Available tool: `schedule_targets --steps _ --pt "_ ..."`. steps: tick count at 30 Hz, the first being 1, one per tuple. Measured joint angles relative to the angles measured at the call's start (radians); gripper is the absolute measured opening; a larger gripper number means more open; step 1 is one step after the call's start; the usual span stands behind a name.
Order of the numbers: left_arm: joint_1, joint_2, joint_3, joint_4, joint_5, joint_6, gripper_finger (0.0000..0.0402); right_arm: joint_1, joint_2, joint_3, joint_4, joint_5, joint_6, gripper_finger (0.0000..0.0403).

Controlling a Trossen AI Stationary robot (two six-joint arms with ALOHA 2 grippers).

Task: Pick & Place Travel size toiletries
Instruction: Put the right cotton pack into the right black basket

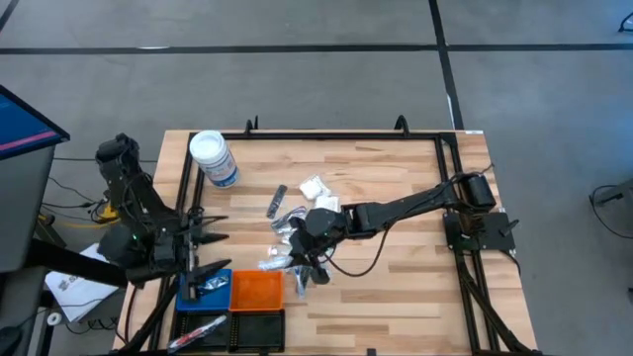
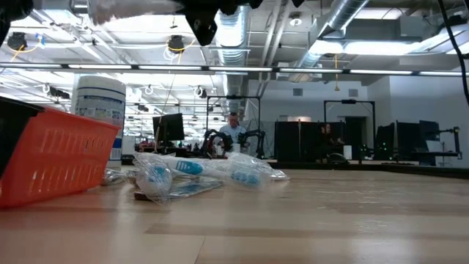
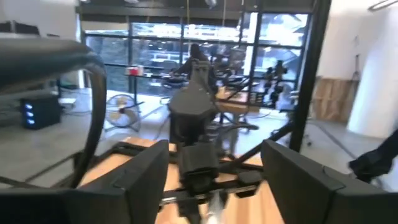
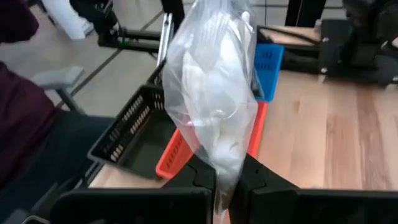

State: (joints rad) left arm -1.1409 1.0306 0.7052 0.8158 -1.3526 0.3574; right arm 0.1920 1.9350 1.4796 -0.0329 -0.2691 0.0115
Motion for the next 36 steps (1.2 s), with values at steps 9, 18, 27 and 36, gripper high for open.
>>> schedule_targets --steps 9,18,27,36 --pt "0.129 0.128 -0.058 -0.11 0.292 -0.34 0.0218 0.064 0.0 0.0 0.04 -0.001 -0.067 0.001" --pt "0.242 -0.015 0.251 -1.041 0.529 -0.753 0.0216 0.063 0.0 0.0 0.02 0.0 -0.049 0.0015" --pt "0.565 0.111 0.411 -1.432 1.048 -0.913 0.0214 0.053 0.0 -0.013 0.026 0.006 -0.045 0.0009" --pt "0.63 0.205 0.479 -1.494 1.207 -0.933 0.0214 0.04 0.0 -0.046 0.027 0.008 -0.007 0.0005"
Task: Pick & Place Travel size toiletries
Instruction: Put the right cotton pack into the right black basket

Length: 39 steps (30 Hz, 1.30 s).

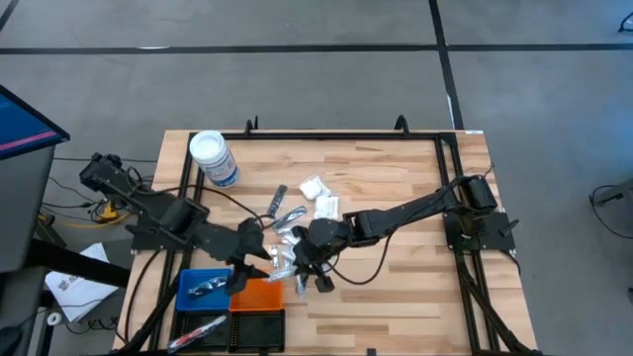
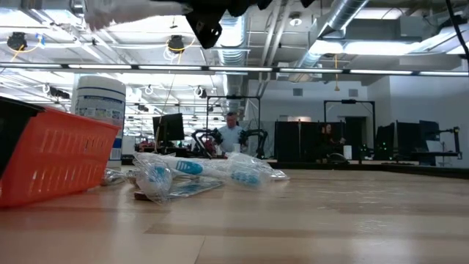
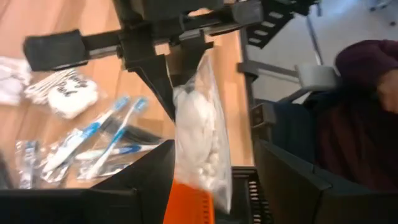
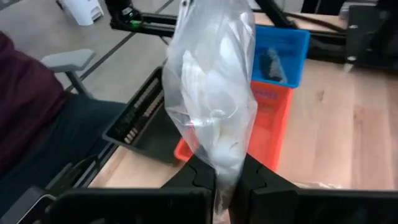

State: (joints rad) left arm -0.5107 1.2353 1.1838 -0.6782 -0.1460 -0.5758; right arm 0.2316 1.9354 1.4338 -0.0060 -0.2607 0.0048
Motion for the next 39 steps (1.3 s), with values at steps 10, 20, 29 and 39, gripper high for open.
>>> schedule_targets --steps 10,20,29,39 --pt "0.008 0.067 -0.001 -0.004 0.023 0.019 0.0214 -0.032 0.0 0.0 0.017 0.008 0.048 0.0013" --pt "0.065 0.061 -0.001 -0.001 0.012 0.028 0.0179 -0.037 0.0 0.0 0.014 0.009 0.049 0.0017" --pt "0.094 0.061 -0.001 -0.001 0.032 -0.047 0.0014 -0.038 0.0 0.001 0.004 -0.002 -0.007 0.0024" --pt "0.031 -0.041 0.028 -0.002 -0.055 -0.491 0.0002 -0.037 0.0 0.002 -0.089 -0.04 -0.125 0.0143"
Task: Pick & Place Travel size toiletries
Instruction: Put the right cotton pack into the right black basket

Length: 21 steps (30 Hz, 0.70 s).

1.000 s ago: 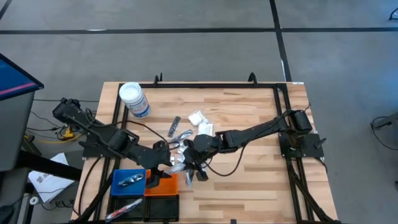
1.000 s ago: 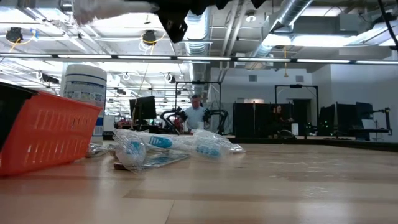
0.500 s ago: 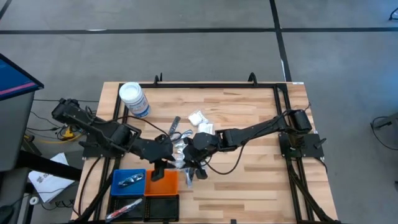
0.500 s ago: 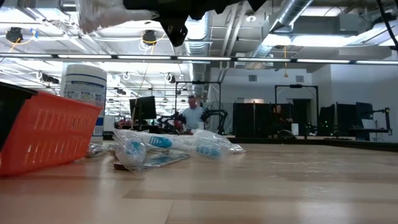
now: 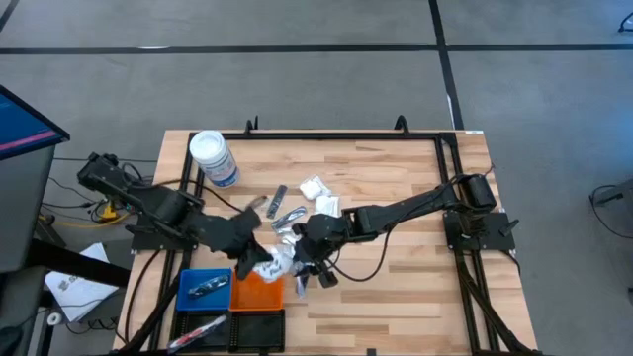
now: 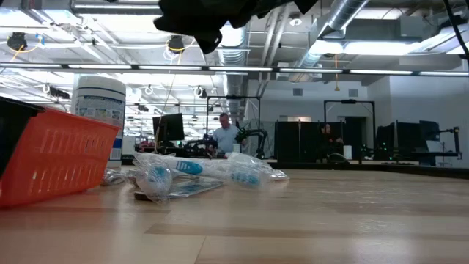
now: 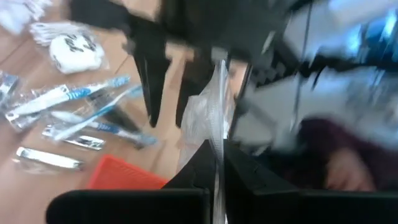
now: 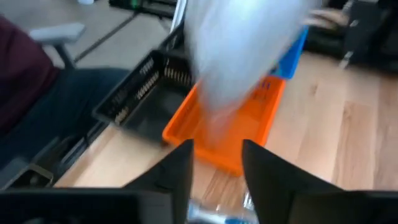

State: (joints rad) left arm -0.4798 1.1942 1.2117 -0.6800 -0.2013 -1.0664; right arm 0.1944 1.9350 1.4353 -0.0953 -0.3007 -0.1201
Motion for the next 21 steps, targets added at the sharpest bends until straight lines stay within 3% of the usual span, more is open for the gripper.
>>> schedule_targets --steps 4,9,16,21 --pt "-0.085 -0.04 0.002 -0.041 -0.12 -0.239 0.0001 -0.006 0.0 0.0 -0.114 -0.014 -0.066 0.0199" --pt "-0.245 0.006 0.001 -0.105 -0.238 -0.567 0.0001 -0.036 0.0 0.0 -0.172 -0.014 -0.117 0.0244" --pt "-0.4 0.17 0.003 -0.106 -0.263 -0.963 0.0001 -0.052 0.0 0.0 -0.1 -0.016 -0.198 0.0246" --pt "-0.465 0.3 0.095 -0.122 -0.262 -1.152 0.0 -0.039 0.0 0.0 -0.086 -0.016 -0.293 0.0245"
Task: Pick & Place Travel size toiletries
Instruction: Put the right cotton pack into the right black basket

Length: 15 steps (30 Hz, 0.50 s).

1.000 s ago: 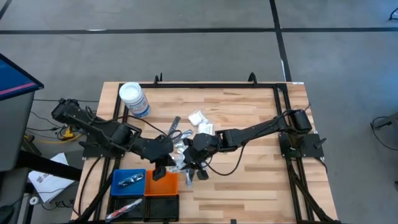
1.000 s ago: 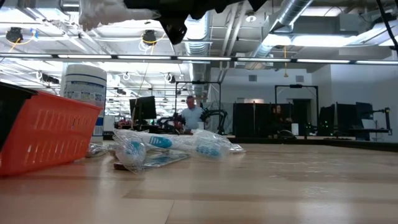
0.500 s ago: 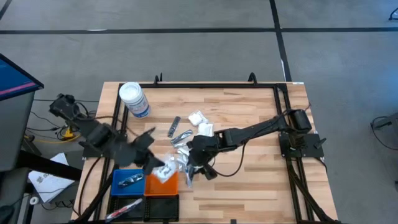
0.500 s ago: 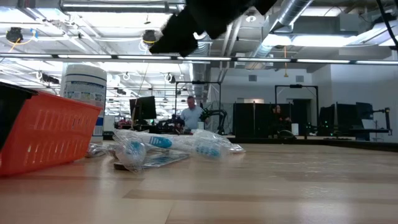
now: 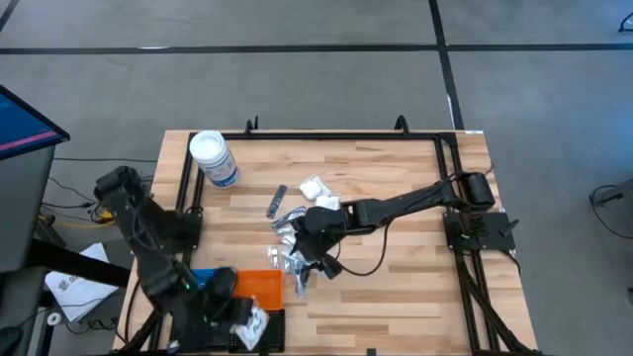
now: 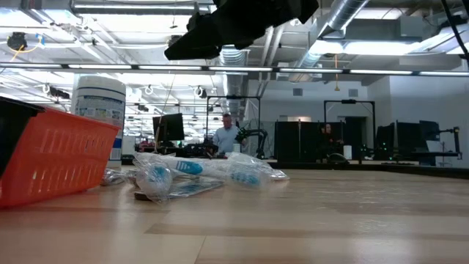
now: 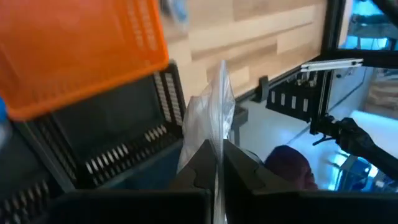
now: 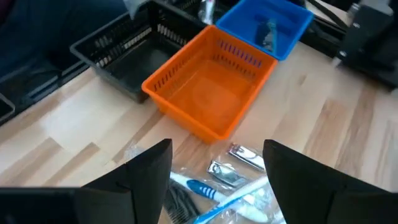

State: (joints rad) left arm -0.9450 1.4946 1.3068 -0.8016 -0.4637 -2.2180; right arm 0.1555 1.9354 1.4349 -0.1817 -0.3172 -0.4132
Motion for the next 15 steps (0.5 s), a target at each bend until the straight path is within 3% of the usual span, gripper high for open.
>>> schedule_targets --steps 7,12,15 --pt "-0.015 0.197 0.194 -0.224 0.026 -0.071 0.0 0.025 0.0 0.0 -0.061 -0.006 -0.103 0.0244" --pt "-0.013 0.289 0.214 -0.239 0.04 -0.088 0.0 0.019 0.0 0.0 -0.03 -0.147 -0.081 0.0244" --pt "-0.019 0.316 0.214 -0.238 0.066 -0.095 0.0 0.031 0.0 0.0 0.014 -0.179 -0.062 0.0244"
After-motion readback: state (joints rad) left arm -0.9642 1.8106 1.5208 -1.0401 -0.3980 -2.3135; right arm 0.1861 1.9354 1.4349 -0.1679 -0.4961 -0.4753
